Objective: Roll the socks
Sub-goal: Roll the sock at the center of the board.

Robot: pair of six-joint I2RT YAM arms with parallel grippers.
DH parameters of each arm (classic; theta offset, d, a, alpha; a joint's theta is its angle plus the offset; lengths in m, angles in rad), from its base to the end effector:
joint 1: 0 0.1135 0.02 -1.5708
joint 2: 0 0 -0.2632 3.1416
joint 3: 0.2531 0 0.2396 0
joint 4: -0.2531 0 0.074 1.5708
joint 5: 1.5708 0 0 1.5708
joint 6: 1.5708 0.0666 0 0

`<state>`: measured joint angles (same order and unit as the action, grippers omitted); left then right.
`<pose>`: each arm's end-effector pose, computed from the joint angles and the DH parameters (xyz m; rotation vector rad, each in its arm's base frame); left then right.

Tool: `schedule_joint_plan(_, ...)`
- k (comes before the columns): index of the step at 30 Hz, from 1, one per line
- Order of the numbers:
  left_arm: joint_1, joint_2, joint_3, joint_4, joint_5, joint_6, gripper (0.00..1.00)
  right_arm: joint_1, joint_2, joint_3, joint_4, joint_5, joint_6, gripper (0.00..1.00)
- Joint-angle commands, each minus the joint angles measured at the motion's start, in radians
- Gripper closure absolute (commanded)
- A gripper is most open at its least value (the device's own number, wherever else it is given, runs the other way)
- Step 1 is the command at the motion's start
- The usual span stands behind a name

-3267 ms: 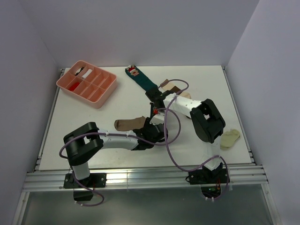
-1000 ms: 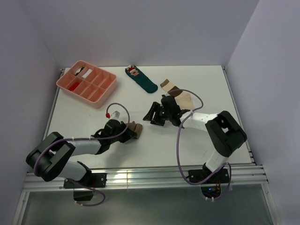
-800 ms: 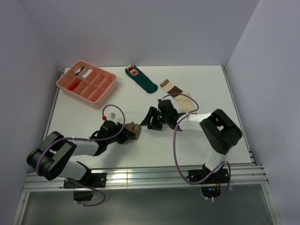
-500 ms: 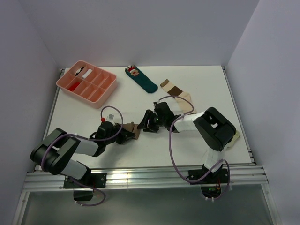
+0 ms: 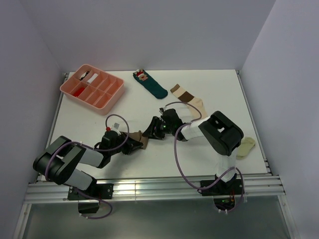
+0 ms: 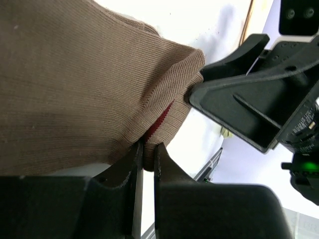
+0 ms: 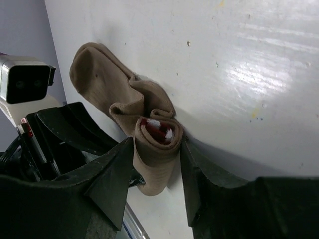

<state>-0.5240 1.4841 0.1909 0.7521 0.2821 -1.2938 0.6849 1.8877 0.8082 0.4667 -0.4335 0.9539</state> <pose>0.1957 -0.1345 0.0980 -0.7239 2.3014 -1.2831 0.2722 0.2585 0.1100 0.0512 2.4810 1.3063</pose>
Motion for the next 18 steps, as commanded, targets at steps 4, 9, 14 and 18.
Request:
schedule_joint_plan(4, 0.009, 0.024, -0.031, 0.03, 0.023, -0.012, 0.99, 0.01, 0.086, -0.001, 0.004, 0.0, -0.023, 0.61)
schedule_joint_plan(9, 0.009, 0.036, -0.022, 0.036, 0.029, -0.001, 0.99, 0.004, 0.062, -0.004, -0.019, 0.006, -0.05, 0.87)
schedule_joint_plan(14, 0.009, 0.021, 0.028, -0.086, 0.009, 0.069, 0.94, -0.025, -0.005, -0.006, -0.132, 0.061, -0.116, 1.0)
schedule_joint_plan(18, 0.009, -0.013, 0.113, -0.202, -0.038, 0.14, 0.65, -0.053, -0.042, 0.038, -0.292, 0.137, -0.191, 1.0)
